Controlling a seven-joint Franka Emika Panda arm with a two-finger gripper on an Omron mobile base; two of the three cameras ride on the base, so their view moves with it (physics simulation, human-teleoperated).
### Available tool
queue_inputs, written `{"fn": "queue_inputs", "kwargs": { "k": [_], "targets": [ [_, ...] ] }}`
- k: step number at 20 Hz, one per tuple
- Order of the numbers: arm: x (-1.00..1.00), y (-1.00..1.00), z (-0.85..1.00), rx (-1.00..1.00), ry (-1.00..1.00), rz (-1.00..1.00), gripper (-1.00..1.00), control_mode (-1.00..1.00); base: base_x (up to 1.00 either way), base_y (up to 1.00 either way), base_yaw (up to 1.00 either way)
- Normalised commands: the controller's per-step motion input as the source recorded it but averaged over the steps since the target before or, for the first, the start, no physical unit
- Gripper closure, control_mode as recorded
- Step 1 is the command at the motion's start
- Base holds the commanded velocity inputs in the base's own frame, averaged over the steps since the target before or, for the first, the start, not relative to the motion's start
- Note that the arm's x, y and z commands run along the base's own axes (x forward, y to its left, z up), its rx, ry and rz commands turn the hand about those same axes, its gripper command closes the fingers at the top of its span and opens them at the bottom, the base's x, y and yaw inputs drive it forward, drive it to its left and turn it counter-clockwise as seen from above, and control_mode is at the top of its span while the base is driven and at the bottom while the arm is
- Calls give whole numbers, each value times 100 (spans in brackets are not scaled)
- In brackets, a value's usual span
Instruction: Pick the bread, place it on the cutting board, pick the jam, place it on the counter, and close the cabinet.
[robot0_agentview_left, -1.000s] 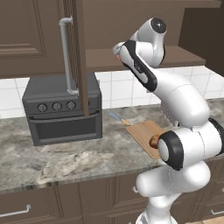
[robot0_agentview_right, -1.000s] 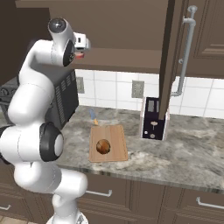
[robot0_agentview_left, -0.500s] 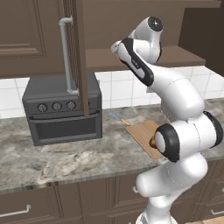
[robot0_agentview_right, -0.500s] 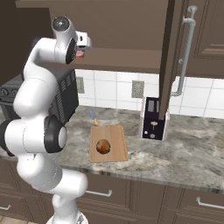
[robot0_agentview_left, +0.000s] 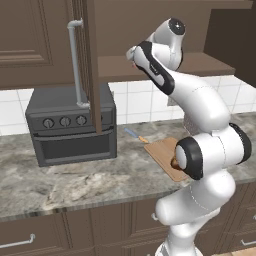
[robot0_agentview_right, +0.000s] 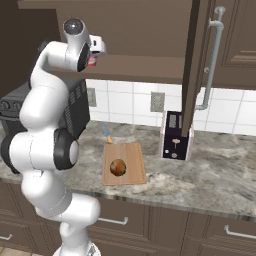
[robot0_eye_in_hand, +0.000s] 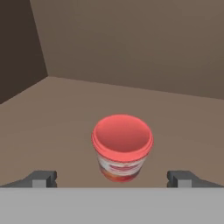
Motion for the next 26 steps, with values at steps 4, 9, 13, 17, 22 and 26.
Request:
{"fn": "queue_inputs", "kwargs": {
  "k": [4,9,13,17,22,26],
  "targets": [
    [17,0,-4,0,0,3,-100,-100,0,0,0],
    [18,0,-7,0,0,3,-100,-100,0,0,0],
    [20,0,-2,0,0,2,-100,-100,0,0,0],
    [22,0,-1,0,0,1,-100,-100,0,0,0],
    [18,1,-1,0,0,0,-100,-100,0,0,0],
    [13,1,0,0,0,0,-100,-100,0,0,0]
  ]
}}
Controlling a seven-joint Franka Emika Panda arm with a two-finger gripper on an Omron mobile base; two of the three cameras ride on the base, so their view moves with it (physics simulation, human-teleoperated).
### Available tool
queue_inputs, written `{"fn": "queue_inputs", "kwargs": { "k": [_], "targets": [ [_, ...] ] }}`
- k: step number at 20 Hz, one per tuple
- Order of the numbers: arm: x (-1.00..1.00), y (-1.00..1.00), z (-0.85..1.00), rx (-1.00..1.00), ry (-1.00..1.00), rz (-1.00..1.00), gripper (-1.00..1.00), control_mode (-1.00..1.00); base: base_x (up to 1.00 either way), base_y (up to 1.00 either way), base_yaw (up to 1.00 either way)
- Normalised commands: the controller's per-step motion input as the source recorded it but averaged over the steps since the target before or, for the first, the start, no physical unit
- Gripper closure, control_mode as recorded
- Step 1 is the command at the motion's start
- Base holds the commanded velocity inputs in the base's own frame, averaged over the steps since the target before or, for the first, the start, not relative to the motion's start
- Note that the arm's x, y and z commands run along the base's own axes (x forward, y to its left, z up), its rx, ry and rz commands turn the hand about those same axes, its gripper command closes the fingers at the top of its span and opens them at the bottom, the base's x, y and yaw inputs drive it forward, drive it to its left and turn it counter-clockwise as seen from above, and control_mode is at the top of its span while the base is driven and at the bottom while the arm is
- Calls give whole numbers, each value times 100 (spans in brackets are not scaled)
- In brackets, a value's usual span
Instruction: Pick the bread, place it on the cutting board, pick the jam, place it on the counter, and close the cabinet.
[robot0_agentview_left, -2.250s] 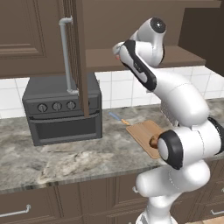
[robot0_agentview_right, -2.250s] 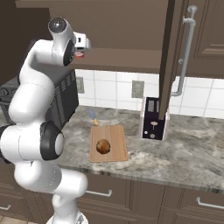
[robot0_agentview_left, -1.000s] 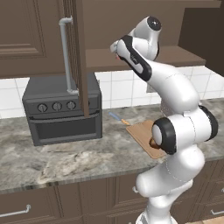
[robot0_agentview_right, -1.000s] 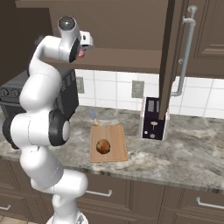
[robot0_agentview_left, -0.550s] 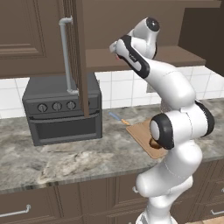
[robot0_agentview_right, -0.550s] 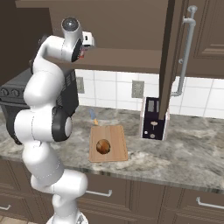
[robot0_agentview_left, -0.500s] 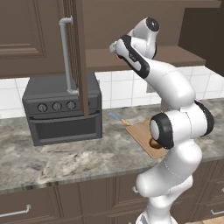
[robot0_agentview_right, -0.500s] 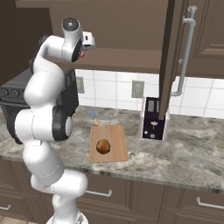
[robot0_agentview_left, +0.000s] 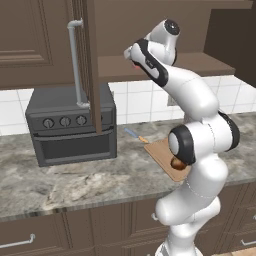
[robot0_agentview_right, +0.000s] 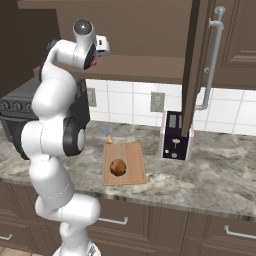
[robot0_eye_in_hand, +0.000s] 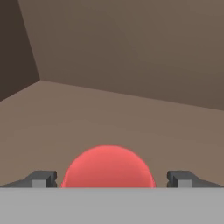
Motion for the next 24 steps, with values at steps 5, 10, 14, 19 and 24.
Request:
{"fn": "queue_inputs", "kwargs": {
  "k": [5,10,14,19,24],
  "targets": [
    [5,4,0,0,0,0,-100,-100,0,0,0],
    [2,10,0,0,3,0,100,-100,0,0,0],
    [0,3,0,0,3,0,100,-100,0,0,0],
    [0,0,3,0,0,0,100,-100,0,0,0],
    [-2,0,17,0,0,0,100,-100,0,0,0]
  ]
}}
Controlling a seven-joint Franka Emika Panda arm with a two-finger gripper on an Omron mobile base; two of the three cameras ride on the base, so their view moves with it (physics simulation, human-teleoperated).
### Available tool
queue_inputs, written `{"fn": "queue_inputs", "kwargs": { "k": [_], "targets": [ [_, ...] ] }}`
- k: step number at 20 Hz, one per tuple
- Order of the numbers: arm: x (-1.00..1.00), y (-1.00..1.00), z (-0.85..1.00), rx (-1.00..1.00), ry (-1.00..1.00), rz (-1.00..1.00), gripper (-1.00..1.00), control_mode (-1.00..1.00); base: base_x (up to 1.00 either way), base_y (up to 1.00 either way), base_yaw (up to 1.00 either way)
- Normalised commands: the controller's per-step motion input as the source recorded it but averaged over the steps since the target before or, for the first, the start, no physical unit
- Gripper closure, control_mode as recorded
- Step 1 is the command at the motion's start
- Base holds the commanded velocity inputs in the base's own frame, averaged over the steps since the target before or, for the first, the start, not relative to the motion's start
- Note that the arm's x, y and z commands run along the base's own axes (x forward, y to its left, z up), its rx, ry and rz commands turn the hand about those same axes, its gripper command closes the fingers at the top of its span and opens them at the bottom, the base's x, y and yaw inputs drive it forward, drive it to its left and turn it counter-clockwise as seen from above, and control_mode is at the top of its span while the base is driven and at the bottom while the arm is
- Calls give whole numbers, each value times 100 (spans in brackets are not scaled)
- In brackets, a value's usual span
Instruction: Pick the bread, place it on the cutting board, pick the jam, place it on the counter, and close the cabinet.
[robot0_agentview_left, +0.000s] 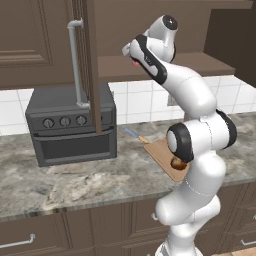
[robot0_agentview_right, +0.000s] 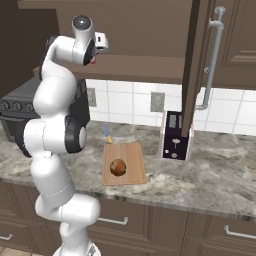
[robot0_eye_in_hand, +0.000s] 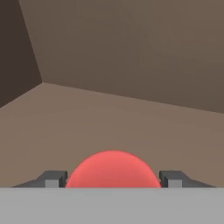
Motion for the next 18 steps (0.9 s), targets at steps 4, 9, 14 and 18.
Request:
{"fn": "queue_inputs", "kwargs": {
  "k": [4,9,14,18],
  "targets": [
    [-13,0,12,0,0,0,100,-100,0,0,0],
    [-23,0,0,0,0,0,100,-100,0,0,0],
    [-34,0,0,0,0,0,100,-100,0,0,0],
    [-42,0,0,0,0,0,100,-100,0,0,0]
  ]
}}
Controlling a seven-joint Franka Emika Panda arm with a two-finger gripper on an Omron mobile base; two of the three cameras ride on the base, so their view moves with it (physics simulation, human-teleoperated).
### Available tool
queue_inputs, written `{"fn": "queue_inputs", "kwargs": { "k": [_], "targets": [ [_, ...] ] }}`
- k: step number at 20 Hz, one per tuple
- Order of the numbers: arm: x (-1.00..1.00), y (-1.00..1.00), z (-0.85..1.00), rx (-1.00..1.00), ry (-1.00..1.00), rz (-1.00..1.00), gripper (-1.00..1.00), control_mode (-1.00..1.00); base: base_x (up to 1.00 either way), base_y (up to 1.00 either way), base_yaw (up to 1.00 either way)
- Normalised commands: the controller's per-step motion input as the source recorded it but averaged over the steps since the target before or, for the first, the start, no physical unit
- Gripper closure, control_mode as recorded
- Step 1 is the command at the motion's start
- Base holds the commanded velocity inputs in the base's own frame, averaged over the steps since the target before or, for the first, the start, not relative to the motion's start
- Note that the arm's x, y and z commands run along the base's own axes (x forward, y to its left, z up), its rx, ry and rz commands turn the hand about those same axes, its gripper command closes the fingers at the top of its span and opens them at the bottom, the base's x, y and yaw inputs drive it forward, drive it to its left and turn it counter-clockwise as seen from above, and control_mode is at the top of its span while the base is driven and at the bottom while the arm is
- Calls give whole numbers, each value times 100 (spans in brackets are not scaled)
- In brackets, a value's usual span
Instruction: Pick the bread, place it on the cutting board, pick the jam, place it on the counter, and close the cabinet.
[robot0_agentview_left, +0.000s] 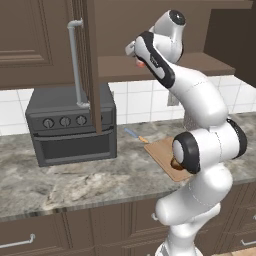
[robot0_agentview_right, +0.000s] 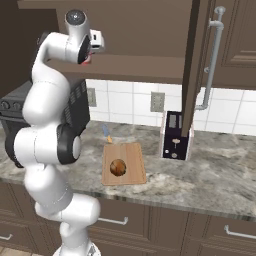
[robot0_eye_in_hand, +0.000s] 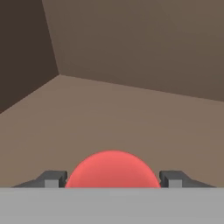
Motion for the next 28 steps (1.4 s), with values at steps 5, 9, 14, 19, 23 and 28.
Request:
{"fn": "queue_inputs", "kwargs": {
  "k": [5,9,14,19,23,28],
  "targets": [
    [-46,0,0,0,0,0,100,-100,0,0,0],
    [-52,0,-5,0,0,0,100,-100,0,0,0],
    [-57,0,-8,0,0,0,100,-100,0,0,0],
    [-44,0,-11,0,2,0,100,-100,0,0,0],
    [-35,0,-23,0,0,0,100,-100,0,0,0],
    [-16,-1,-32,0,0,0,100,-100,0,0,0]
  ]
}}
